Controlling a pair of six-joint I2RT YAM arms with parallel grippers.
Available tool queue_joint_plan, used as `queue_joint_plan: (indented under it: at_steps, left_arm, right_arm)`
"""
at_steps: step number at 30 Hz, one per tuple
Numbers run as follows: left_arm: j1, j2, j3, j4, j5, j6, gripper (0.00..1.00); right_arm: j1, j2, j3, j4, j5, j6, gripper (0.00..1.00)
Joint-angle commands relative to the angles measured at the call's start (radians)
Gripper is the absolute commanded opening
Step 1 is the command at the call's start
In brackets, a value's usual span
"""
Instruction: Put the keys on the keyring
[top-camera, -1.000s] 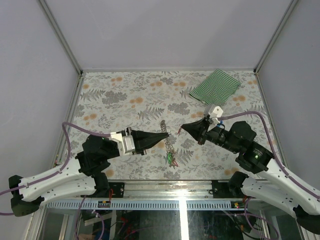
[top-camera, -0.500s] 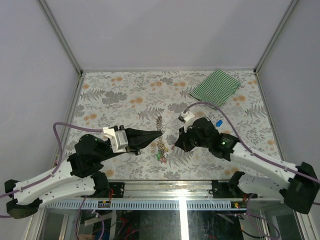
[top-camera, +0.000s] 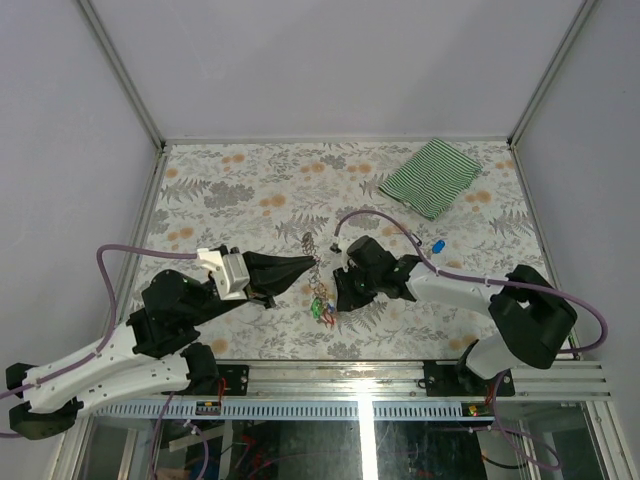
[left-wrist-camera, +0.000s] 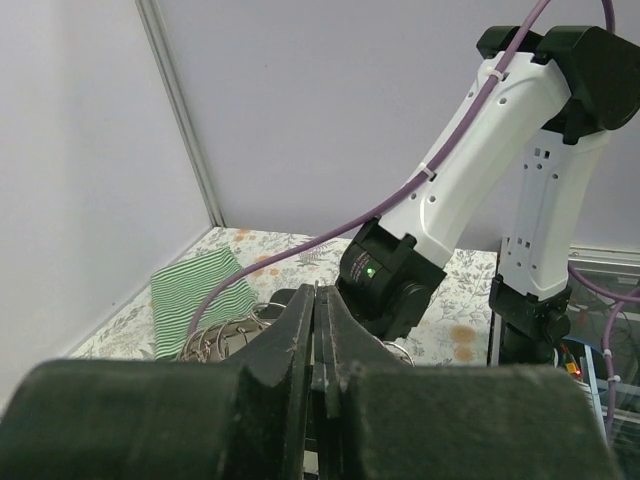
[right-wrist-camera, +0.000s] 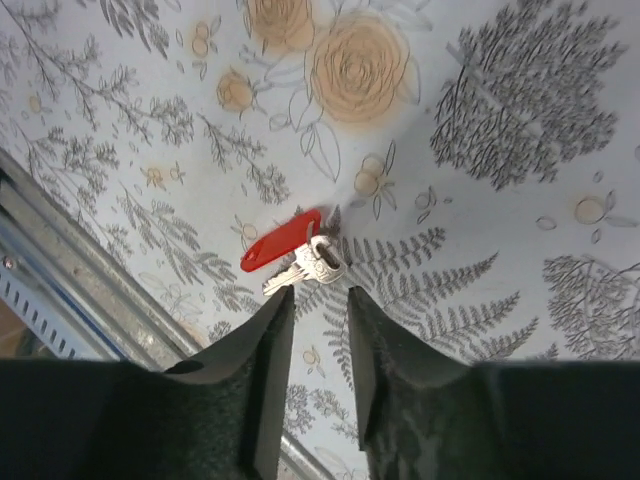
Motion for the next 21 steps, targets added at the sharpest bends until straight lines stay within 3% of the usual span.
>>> queue_joint_plan:
  at_steps: [1, 4, 11, 17, 21]
  left_arm:
    - [-0.002, -0.023, 0.002, 0.068, -0.023, -0.023, 0.00]
    - [-0.004, -0.028, -0.008, 0.079, -0.012, -0.029, 0.00]
    - [-0.003, -0.019, -0.017, 0.098, 0.073, -0.014, 0.00]
    - [-0.003, 0.020, -0.022, 0.138, 0.174, -0.010, 0.00]
    - [-0.003, 0.045, -0.020, 0.169, 0.234, -0.014, 0.00]
  right_arm:
    - [0.000, -0.035, 0.073, 0.034, 0.104, -0.050, 0.39]
    - [0.001, -0.132, 0.065, 0.041, 0.177, -0.094, 0.47]
    - [0.000, -0.516, -0.072, 0.188, 0.274, -0.264, 0.50]
    - [0.001, -0.848, -0.194, 0.424, 0.061, -0.496, 0.49]
    - [0.001, -0.922, -0.131, 0.398, -0.113, -0.583, 0.49]
